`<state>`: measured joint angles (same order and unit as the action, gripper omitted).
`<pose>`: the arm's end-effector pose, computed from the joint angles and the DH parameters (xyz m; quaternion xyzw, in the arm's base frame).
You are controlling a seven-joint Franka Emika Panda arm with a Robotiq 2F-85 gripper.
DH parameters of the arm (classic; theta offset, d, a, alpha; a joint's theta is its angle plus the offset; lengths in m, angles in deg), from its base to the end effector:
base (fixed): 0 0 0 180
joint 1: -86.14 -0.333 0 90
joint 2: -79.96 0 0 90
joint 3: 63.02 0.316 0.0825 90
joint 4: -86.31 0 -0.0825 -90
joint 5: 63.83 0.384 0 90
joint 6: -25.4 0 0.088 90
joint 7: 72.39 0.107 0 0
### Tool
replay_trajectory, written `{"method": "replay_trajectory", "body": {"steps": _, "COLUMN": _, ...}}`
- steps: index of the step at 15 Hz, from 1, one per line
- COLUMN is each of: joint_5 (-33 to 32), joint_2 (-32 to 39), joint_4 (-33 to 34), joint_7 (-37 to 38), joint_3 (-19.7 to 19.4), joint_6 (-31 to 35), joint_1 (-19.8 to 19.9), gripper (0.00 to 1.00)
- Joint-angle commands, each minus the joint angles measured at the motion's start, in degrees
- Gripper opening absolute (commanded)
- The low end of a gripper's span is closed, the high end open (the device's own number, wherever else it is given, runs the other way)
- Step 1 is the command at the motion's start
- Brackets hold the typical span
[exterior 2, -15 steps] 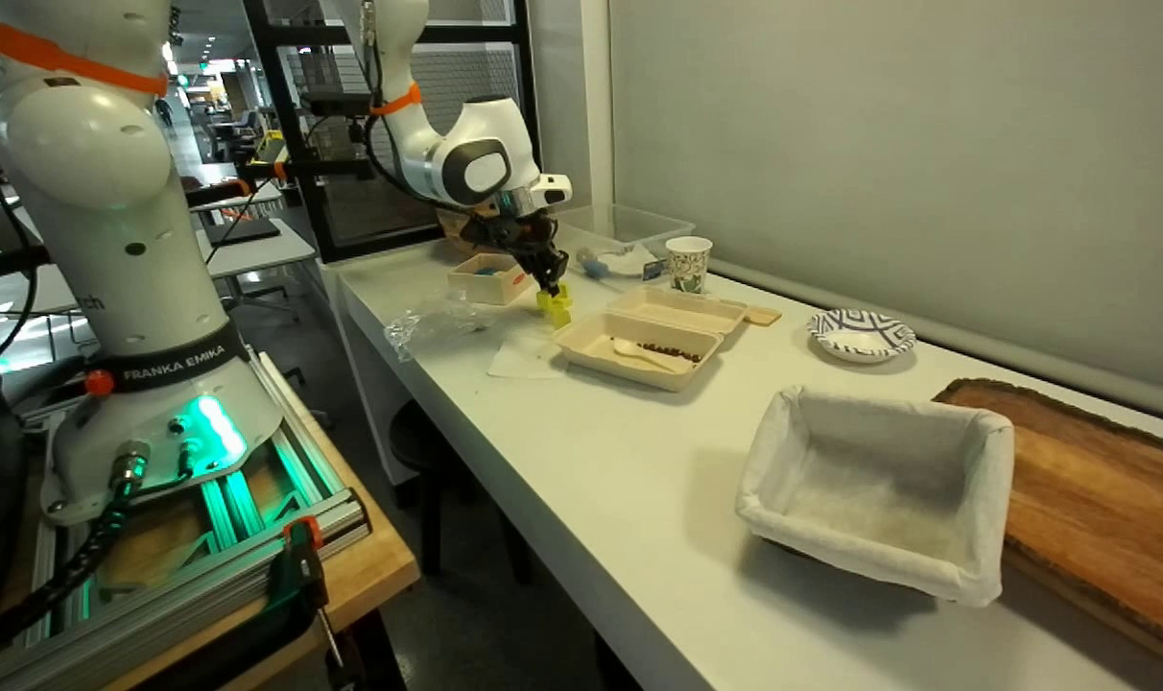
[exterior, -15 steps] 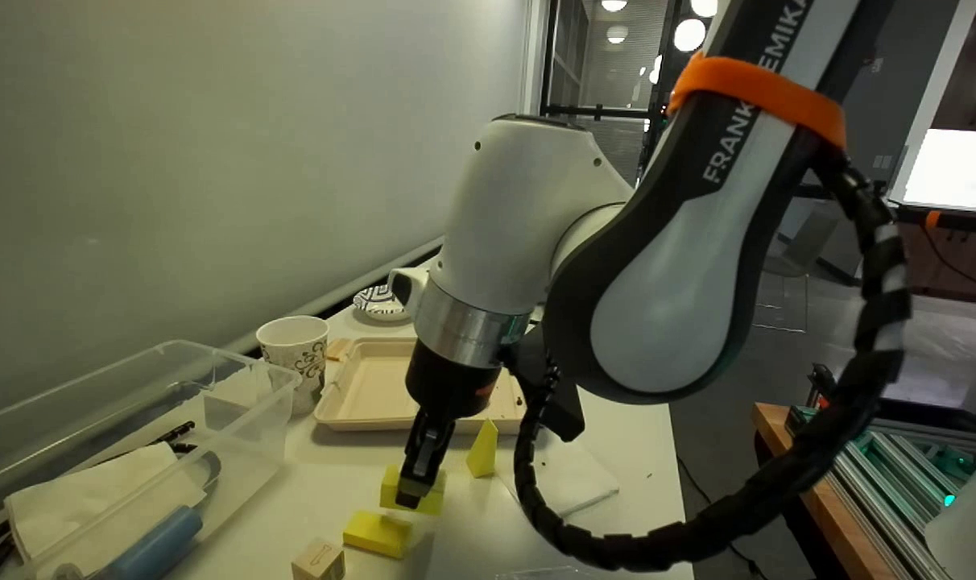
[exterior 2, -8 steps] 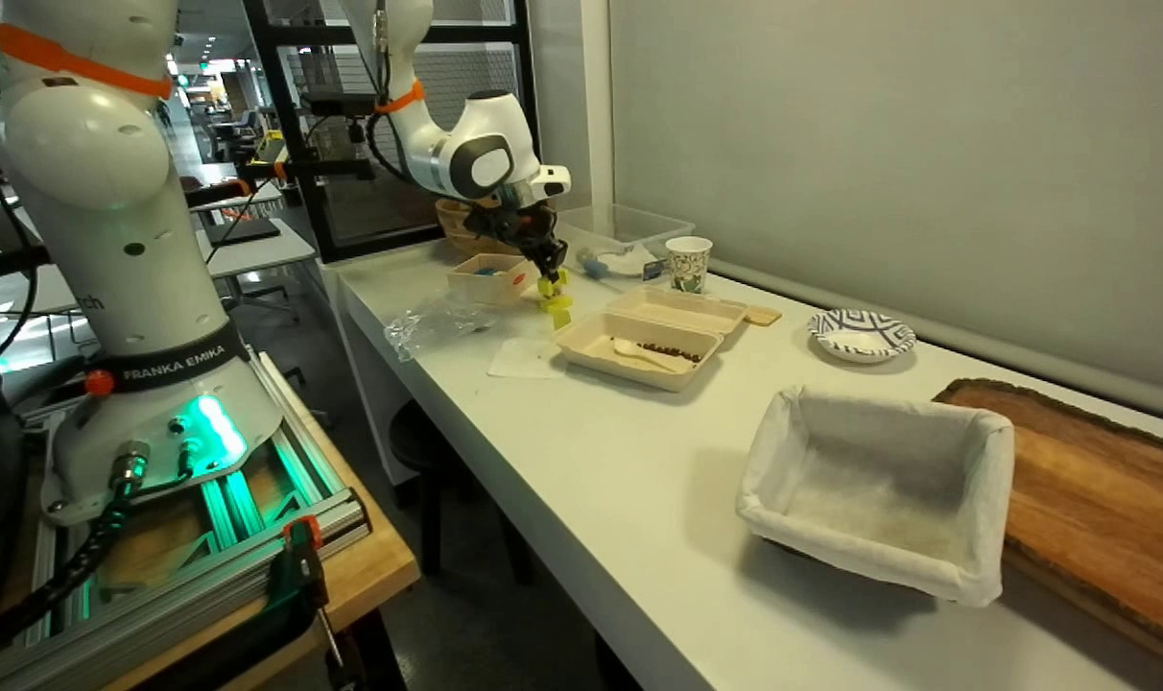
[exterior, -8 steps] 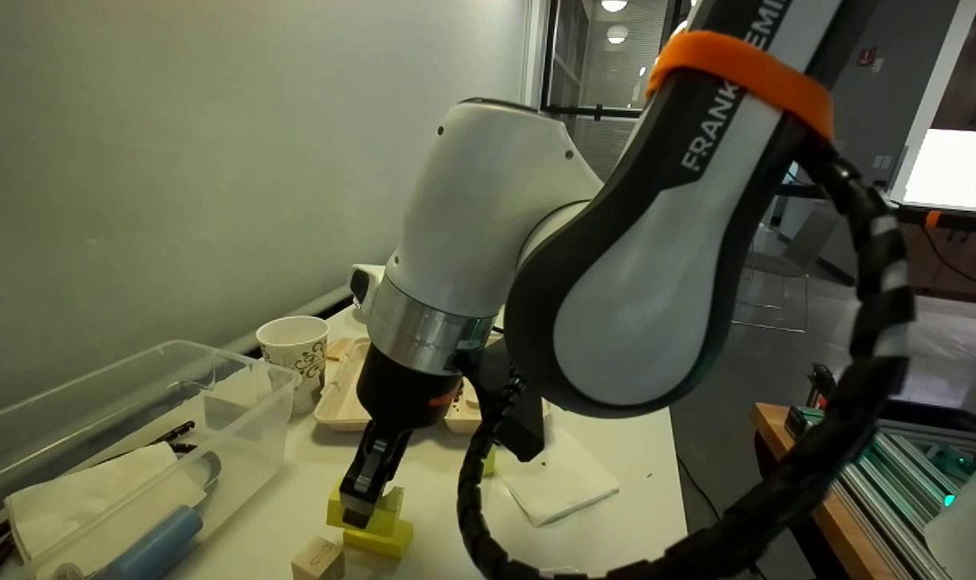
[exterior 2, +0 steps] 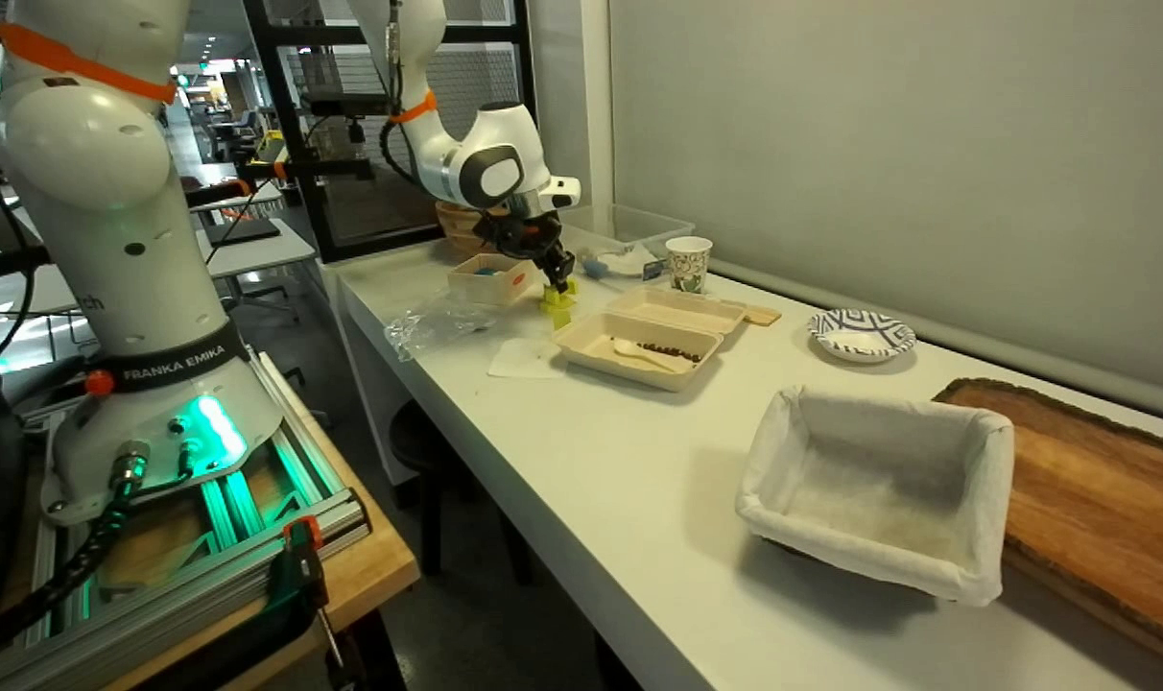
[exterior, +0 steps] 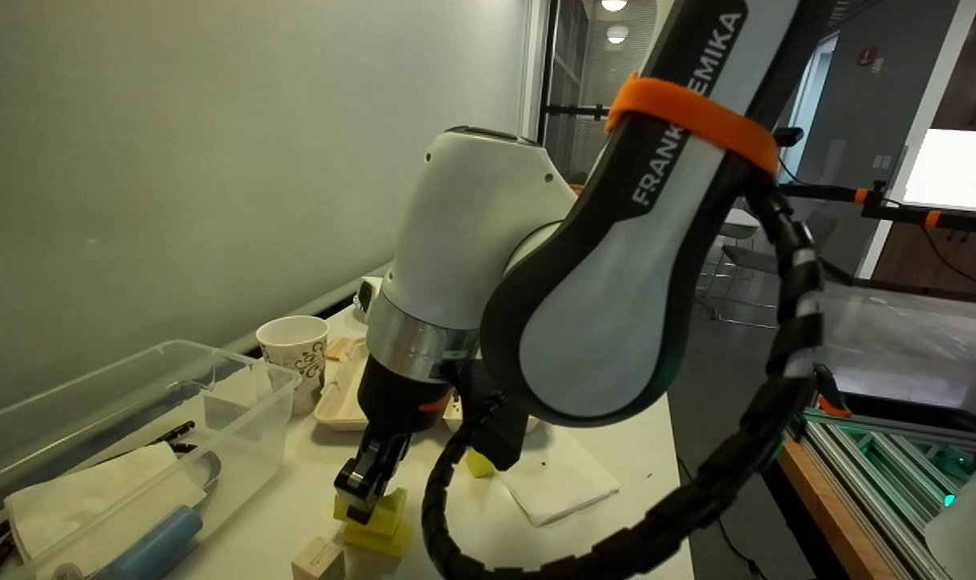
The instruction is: Pile up the yellow blocks on the let
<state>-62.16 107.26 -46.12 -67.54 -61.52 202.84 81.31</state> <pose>0.5419 0.0581 0.1692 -0.9880 0.0039 -0.1523 0.0235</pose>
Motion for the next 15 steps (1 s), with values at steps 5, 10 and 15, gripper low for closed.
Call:
{"method": "replay_trajectory", "body": {"steps": 5, "joint_5": 2.9, "joint_2": 0.2, "joint_4": 0.8, "joint_7": 3.8, "joint_3": 0.1, "joint_6": -2.8, "joint_1": -1.0, "gripper": 0.04}}
{"method": "replay_trajectory", "body": {"steps": 10, "joint_5": 4.0, "joint_2": -0.4, "joint_4": 1.0, "joint_7": 5.7, "joint_3": -0.5, "joint_6": -4.9, "joint_1": -1.9, "gripper": 0.04}}
{"method": "replay_trajectory", "body": {"steps": 15, "joint_5": 4.8, "joint_2": -1.1, "joint_4": 1.4, "joint_7": 9.3, "joint_3": -1.7, "joint_6": -7.5, "joint_1": -3.4, "gripper": 0.04}}
